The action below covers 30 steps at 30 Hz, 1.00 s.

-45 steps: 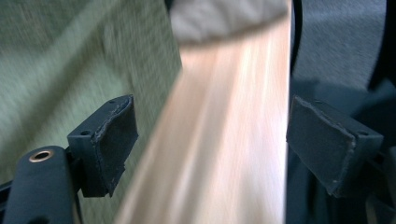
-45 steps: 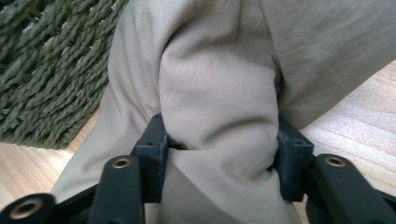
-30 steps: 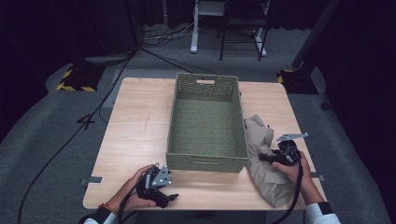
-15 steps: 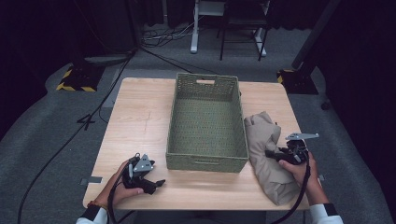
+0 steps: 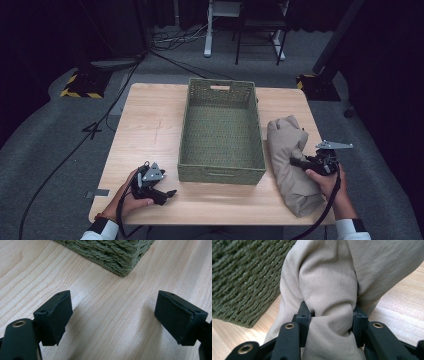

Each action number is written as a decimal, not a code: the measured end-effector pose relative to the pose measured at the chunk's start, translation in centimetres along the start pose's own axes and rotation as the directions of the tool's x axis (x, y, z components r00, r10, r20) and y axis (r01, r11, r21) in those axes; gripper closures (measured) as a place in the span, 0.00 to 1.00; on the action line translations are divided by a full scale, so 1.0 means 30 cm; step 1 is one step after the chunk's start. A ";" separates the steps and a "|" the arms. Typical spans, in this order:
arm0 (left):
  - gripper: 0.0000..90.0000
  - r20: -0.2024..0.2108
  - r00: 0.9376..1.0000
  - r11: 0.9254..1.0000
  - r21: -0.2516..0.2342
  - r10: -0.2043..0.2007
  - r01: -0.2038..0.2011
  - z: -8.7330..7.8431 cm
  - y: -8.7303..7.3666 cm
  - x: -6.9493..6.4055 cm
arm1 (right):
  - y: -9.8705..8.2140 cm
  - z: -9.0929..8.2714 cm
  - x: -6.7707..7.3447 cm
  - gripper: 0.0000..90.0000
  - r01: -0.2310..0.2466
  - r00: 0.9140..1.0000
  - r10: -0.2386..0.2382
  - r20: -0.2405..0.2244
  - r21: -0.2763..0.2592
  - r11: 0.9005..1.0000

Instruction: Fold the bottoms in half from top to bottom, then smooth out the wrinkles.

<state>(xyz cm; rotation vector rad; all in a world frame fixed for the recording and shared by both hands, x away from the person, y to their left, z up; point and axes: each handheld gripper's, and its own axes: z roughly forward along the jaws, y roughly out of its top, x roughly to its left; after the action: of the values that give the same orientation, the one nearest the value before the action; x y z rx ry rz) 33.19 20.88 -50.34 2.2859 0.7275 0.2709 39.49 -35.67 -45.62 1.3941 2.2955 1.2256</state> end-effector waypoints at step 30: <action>0.17 0.001 1.000 1.000 0.000 0.000 0.000 0.000 0.000 0.000 | 0.056 -0.114 -0.003 0.69 -0.009 1.000 0.008 -0.007 -0.170 0.985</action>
<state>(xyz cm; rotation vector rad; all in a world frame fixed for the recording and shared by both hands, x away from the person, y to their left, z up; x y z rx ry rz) 33.19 20.88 -50.34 2.2863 0.7267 0.2704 38.80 -37.27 -42.23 1.3427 2.1341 1.3936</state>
